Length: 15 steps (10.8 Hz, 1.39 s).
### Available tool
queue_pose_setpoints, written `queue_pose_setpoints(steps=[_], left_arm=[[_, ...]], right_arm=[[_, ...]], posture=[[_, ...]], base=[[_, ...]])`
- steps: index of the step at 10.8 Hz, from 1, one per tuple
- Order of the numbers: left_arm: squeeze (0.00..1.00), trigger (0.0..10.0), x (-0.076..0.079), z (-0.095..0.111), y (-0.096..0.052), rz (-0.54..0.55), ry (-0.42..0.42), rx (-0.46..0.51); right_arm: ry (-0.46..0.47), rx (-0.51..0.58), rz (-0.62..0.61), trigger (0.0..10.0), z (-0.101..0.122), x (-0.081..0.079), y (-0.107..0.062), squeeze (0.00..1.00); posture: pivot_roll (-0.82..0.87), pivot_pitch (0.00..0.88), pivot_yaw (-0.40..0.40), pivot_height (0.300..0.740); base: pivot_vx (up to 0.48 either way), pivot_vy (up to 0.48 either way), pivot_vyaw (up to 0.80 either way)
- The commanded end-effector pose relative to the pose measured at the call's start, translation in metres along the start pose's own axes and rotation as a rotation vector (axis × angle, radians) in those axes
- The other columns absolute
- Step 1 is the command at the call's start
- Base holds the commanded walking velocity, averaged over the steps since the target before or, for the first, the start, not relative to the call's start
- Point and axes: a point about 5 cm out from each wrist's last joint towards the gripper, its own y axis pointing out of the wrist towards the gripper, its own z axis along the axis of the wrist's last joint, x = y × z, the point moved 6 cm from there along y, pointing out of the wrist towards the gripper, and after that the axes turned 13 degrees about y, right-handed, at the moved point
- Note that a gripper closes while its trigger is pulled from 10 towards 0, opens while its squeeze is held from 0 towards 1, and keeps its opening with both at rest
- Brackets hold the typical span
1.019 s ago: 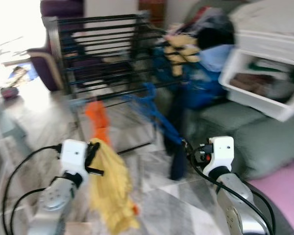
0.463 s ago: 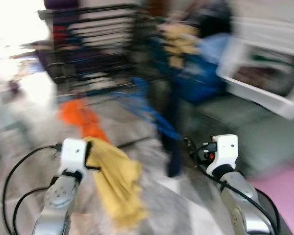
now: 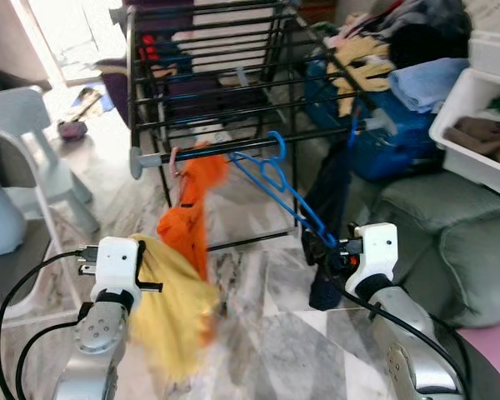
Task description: Hang hanger
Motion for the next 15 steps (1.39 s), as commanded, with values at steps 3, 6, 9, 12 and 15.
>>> queue_pose_setpoints(steps=[3,6,9,12,15], left_arm=[[0.0,10.0,-0.016,0.009,-0.001,0.074,-0.002,0.038],[0.0,10.0,-0.018,-0.006,-0.018,0.049,-0.065,0.015],[0.0,10.0,-0.026,-0.019,-0.024,0.053,-0.1,-0.029],[0.0,10.0,-0.028,0.021,-0.011,0.01,-0.172,0.075],[0.0,10.0,-0.023,0.006,-0.02,-0.01,-0.18,0.035]], right_arm=[[0.02,0.022,0.018,10.0,0.005,-0.004,0.004,0.0],[0.012,0.018,-0.031,10.0,0.004,0.01,-0.005,0.0],[0.006,0.0,-0.031,10.0,0.001,0.012,-0.007,0.0],[-0.006,0.029,-0.023,10.0,0.012,0.012,0.002,0.0],[-0.011,0.024,-0.03,10.0,0.01,0.015,0.0,0.0]], posture=[[-0.09,0.0,0.026,0.74],[-0.1,0.0,0.023,0.74],[-0.09,0.0,0.008,0.74],[-0.07,0.0,-0.002,0.74],[-0.08,0.0,-0.005,0.74]], base=[[0.0,0.0,0.53],[0.0,0.0,0.0],[0.0,0.0,0.0],[0.0,0.0,0.0],[0.0,0.0,0.0]])
